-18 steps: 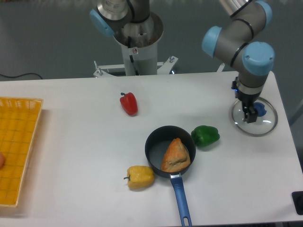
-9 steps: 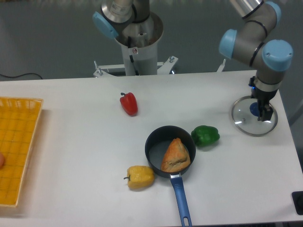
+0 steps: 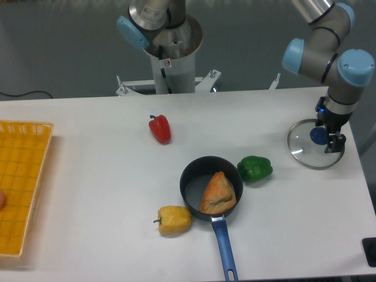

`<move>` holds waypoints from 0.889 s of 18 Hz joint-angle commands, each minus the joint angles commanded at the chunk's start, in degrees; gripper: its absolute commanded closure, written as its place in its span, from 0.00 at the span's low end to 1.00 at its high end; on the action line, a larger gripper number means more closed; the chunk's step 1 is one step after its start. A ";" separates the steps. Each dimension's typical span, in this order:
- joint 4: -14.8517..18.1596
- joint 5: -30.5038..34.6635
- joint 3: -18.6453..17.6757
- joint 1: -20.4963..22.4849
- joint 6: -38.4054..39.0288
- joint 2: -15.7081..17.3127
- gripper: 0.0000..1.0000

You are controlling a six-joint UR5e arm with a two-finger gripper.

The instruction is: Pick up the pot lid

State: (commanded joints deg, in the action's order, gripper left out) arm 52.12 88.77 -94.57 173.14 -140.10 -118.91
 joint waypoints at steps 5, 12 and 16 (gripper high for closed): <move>0.00 0.00 -0.44 0.70 -0.53 0.00 0.00; 0.26 0.44 -0.70 0.70 -0.35 -0.53 0.00; 0.44 0.61 -0.35 0.53 -0.35 -0.79 0.06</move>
State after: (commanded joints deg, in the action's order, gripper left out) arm 52.56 89.38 -94.92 173.67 -140.45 -119.71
